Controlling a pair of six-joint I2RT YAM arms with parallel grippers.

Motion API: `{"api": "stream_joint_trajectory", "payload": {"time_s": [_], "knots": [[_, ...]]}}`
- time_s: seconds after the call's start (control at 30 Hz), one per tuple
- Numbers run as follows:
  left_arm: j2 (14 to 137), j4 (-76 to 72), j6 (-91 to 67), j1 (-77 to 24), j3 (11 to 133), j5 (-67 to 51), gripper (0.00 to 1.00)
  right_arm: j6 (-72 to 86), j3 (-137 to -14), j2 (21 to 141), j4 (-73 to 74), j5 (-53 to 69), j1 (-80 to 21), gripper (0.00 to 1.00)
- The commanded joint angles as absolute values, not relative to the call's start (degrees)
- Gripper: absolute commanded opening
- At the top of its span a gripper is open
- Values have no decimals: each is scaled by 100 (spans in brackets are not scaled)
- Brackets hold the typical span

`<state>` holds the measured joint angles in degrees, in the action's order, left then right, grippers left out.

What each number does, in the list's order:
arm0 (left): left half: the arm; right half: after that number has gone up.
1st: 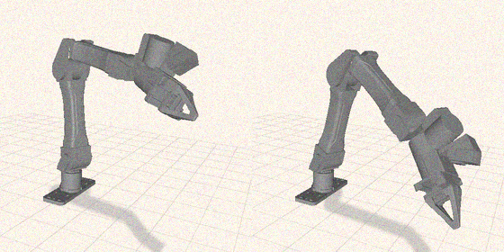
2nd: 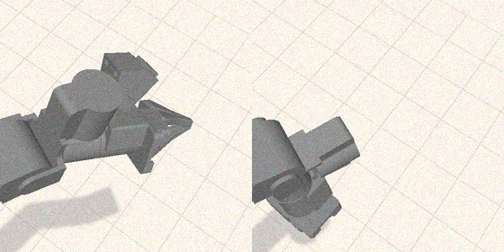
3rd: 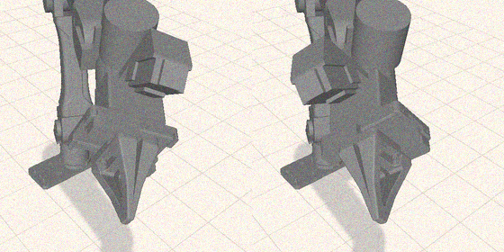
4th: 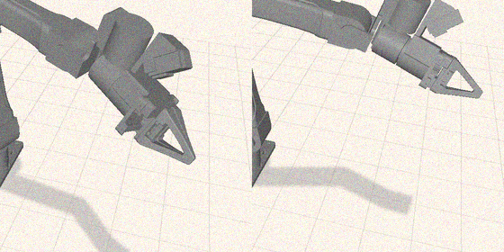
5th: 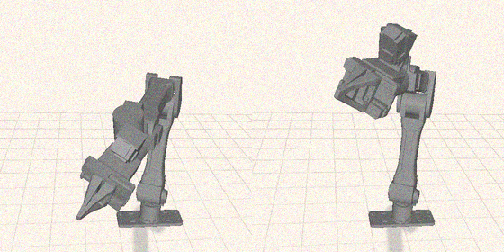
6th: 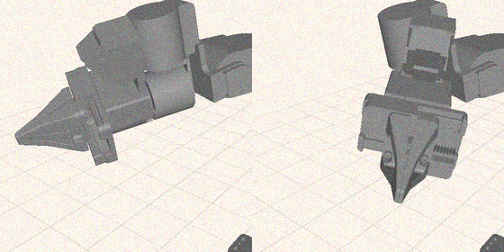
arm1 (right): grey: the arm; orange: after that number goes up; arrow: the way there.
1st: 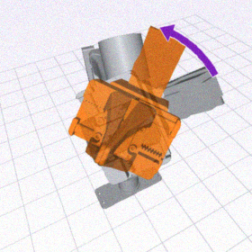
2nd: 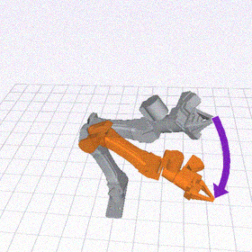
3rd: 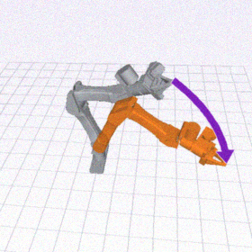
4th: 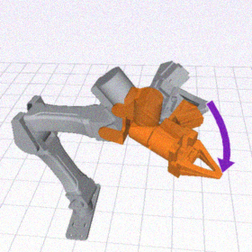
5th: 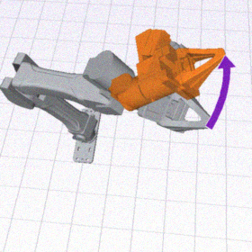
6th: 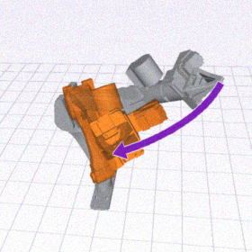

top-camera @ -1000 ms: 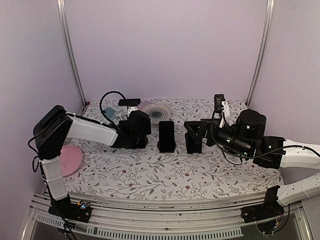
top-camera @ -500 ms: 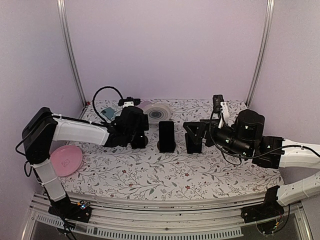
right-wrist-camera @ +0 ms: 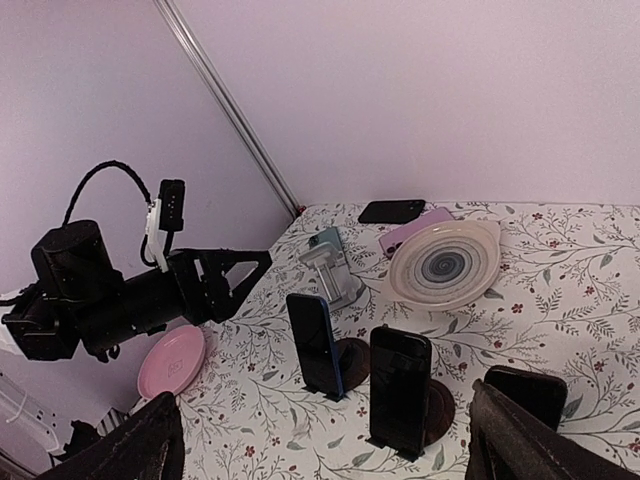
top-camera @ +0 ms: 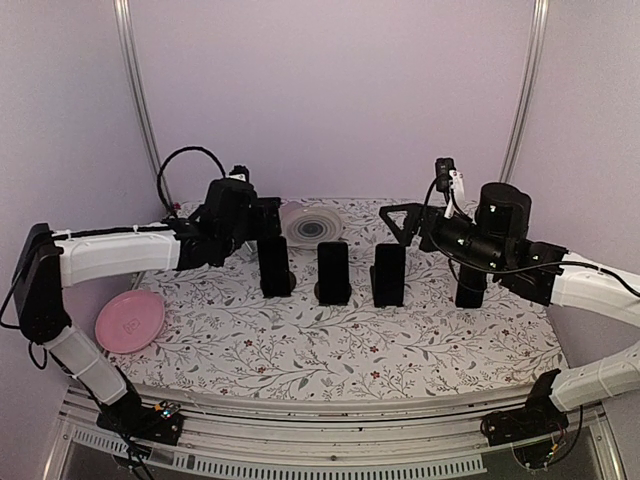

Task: Place the phone on the phone stand
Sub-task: Pick up the phone stand from the corner of the board.

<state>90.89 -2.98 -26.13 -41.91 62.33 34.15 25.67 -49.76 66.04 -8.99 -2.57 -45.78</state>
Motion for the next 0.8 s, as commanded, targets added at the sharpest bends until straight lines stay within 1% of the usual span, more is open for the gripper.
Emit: {"api": "stream_joint_trajectory", "payload": {"time_s": [0.0,0.17,0.3,0.53,0.63,0.77], "knots": [[9029,596,-2529,-3502,6860,2305,96,2449,-5338,6872,-785,522,-4120,99],[9670,1582,-2244,-2861,7978,1650,94,2366,-5637,7248,-776,1059,-3722,99],[10510,2201,-2070,-2309,8931,1066,88,2292,-5880,7538,-759,1375,-3514,99],[11842,2389,-1261,-1752,9944,453,78,2059,-6196,7893,-602,1636,-3335,99],[12191,2501,-956,-1627,10243,288,71,1985,-6244,7986,-541,1680,-3318,99],[12532,2788,-661,-1568,10605,176,59,1957,-6218,8031,-527,1657,-3313,99]]}}
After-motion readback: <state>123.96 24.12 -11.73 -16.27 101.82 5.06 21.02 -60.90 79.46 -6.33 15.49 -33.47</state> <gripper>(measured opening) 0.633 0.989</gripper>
